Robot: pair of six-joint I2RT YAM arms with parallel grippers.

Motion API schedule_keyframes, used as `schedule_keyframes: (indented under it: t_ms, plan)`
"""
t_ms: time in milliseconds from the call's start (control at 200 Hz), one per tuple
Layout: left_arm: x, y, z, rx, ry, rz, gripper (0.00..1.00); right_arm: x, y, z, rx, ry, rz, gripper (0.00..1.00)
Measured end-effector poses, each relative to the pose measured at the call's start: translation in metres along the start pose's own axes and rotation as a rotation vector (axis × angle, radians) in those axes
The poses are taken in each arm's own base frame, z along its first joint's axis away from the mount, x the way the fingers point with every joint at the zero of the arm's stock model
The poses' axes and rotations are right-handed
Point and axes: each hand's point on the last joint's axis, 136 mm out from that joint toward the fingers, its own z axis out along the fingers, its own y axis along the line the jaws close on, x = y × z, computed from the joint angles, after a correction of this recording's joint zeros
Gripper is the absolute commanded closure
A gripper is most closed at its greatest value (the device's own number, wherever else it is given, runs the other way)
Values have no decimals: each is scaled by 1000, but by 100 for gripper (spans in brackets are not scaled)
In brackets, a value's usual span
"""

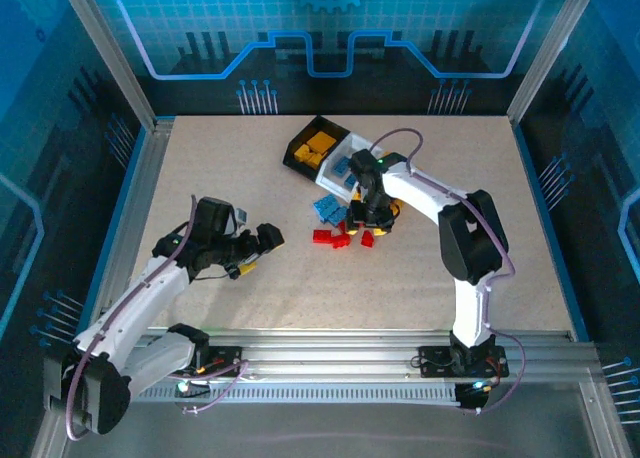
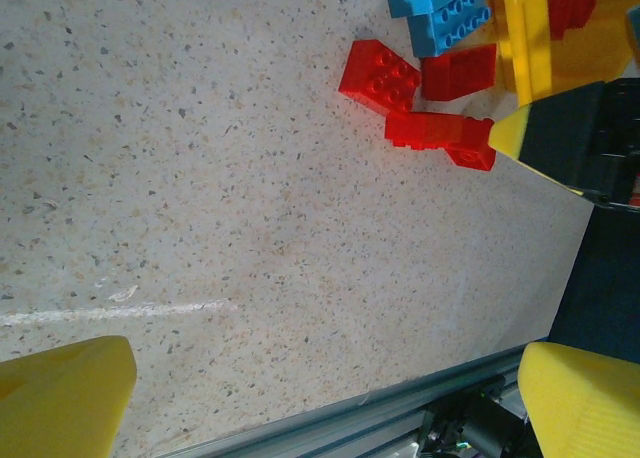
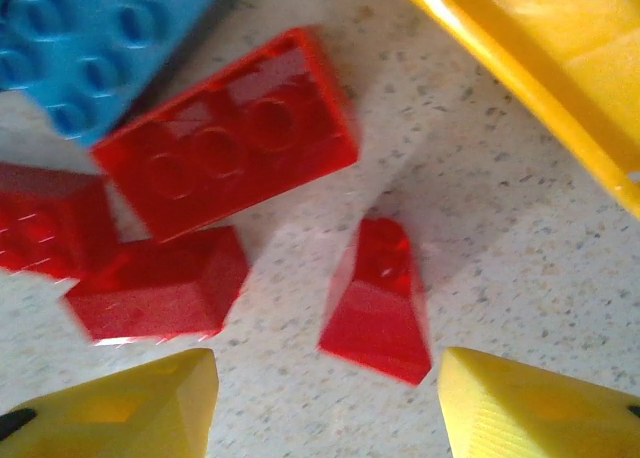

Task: Sort the legos into containers by color

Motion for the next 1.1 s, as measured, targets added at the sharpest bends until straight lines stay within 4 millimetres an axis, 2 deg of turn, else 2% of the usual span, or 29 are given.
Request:
schedule_keyframes:
  t_ms: [295,485,625,760,860,950,1025,1100]
  plan:
    - [-2,-4,-1,3,-2,3,1,2,-9,25,46,34,6,42]
    - [-2,-3,-1,1,0,1,1,0,-12,37,67,51,10,56]
    - [-1,-3,-1,-1,0,1,1,-1,-15,37,82,49,10,69]
    - [-2,-3,-2,1,-1,1,1,-1,-16,36,86,44,3,70]
    - [-2,-4,-2,5,-5,2,1,-1,-15,33,83,39,2,70]
    - [-2,-4,-3,8,-7,5,1,-2,-14,23,69,18,1,70]
    - [-2,-4,-3,7,-6,5,1,-6,-11,5,47,-11,4,69]
    - [-1,-2,-2,-4,1,4,1,-21,-8,-19,10,-67,16,69]
